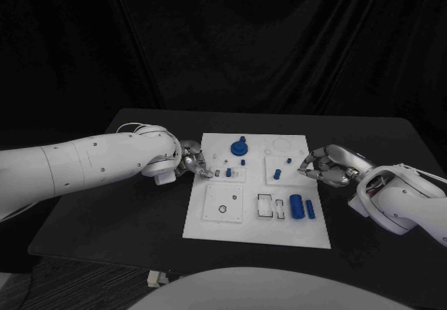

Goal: Assemble the parts on the task board

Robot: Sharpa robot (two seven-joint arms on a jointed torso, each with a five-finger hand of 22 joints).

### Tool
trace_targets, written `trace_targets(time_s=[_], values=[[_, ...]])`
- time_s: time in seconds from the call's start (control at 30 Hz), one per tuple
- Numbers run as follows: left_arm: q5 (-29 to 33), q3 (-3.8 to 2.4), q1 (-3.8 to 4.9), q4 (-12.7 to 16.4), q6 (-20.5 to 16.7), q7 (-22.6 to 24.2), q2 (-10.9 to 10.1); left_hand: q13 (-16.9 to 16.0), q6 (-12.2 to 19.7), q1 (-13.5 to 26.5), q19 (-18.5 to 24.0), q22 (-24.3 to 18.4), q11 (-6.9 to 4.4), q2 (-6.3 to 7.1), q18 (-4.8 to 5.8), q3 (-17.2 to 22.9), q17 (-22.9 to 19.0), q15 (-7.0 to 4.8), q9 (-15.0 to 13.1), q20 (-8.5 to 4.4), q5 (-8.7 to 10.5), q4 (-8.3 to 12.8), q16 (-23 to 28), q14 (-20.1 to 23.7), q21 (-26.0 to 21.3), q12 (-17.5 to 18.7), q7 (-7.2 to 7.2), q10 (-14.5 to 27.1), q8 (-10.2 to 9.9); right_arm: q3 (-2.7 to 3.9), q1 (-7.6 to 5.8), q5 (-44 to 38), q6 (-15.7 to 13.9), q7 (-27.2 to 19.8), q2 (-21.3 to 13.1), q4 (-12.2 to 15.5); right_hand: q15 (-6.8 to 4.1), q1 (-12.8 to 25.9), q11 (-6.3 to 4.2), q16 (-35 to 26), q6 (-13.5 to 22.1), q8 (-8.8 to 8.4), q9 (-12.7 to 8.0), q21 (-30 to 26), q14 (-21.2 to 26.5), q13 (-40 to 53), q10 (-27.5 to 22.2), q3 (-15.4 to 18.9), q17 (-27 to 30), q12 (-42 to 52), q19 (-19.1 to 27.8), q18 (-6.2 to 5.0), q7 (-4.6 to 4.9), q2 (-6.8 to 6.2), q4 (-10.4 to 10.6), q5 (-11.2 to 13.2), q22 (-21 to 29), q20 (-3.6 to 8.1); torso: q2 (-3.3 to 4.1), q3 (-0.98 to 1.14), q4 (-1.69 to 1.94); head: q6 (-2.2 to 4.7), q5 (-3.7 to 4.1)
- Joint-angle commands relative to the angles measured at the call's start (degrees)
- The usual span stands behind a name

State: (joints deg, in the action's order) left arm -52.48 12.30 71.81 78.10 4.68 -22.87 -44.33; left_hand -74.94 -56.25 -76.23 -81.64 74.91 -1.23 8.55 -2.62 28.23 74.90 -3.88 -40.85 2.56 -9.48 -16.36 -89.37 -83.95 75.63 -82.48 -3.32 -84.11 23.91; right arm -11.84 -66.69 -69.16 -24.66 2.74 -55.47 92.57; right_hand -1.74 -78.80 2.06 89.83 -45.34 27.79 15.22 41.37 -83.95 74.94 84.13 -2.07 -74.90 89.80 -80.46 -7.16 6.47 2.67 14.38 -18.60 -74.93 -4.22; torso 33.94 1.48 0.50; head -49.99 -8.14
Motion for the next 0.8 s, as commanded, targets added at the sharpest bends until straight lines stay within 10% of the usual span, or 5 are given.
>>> trace_targets(time_s=[0.03,0.33,0.6,0.8], values=[[1.54,-0.12,1.54,0.93,-0.16,-0.88,-0.05,-10.22,1.15,1.42,-0.20,10.74,0.33,-0.16,-0.70,12.29,14.84,0.32,-1.11,0.20,0.78,10.74,-0.39,-5.87,0.10,-0.36,-0.15,-1.41,1.53,0.03,0.14,-0.10,0.58,1.23,0.03,0.03,-0.32,-0.71,-0.26,0.17,0.18,0.39,0.04,-0.31,-6.05,15.06,5.87,-0.39,-15.10,0.20,0.38,-0.45,-0.27,0.03,-0.05,-0.47,-4.79,0.23,0.01,0.02,-0.01,-0.01,-0.08],[1.74,-0.14,5.39,1.01,5.61,-2.55,0.99,-10.26,4.70,4.47,0.23,10.68,0.64,0.83,-0.75,15.97,15.10,0.51,-5.24,0.46,-8.05,12.77,-0.63,-6.05,0.30,-0.52,-0.53,-1.26,7.31,0.03,0.14,-0.10,1.00,1.54,0.20,0.00,-0.33,-1.04,-0.27,0.17,0.13,0.49,0.05,-0.92,-6.05,15.06,5.87,-0.60,-15.10,0.20,0.51,-0.53,-0.29,0.05,-0.29,-0.81,-4.67,0.24,-0.03,0.03,-0.01,-0.01,-0.11],[1.76,-0.15,6.21,-2.11,13.14,-7.22,4.36,-10.12,7.72,6.05,0.31,10.68,0.72,0.02,-0.74,16.91,14.53,0.54,-8.03,0.54,-10.98,13.41,-0.12,-5.61,0.63,-0.39,-0.70,-1.07,10.86,0.03,0.14,-0.10,1.44,1.84,0.21,0.12,-0.35,-1.55,-0.29,0.17,0.15,0.60,0.03,-1.67,-6.05,15.06,5.87,-0.91,-15.10,0.20,0.69,-0.62,-0.30,0.02,-0.67,-1.55,-4.52,0.26,-0.04,0.04,-0.05,-0.01,0.04],[1.65,-0.15,6.33,-3.35,13.09,-11.35,6.66,-10.65,9.43,7.25,-0.55,10.99,0.52,-0.28,-0.52,15.52,15.03,0.26,-10.28,0.27,-18.19,14.47,-0.57,-6.00,1.92,-1.34,-0.54,-1.83,13.82,0.03,0.14,-0.10,1.80,2.01,0.38,0.06,-0.34,-1.63,-0.29,0.17,0.16,0.64,0.02,-2.64,-6.05,15.06,5.87,-0.99,-15.10,0.20,0.92,-0.76,-0.29,-0.02,-0.74,-1.77,-4.32,0.26,-0.11,0.04,-0.15,-0.01,-0.11]])
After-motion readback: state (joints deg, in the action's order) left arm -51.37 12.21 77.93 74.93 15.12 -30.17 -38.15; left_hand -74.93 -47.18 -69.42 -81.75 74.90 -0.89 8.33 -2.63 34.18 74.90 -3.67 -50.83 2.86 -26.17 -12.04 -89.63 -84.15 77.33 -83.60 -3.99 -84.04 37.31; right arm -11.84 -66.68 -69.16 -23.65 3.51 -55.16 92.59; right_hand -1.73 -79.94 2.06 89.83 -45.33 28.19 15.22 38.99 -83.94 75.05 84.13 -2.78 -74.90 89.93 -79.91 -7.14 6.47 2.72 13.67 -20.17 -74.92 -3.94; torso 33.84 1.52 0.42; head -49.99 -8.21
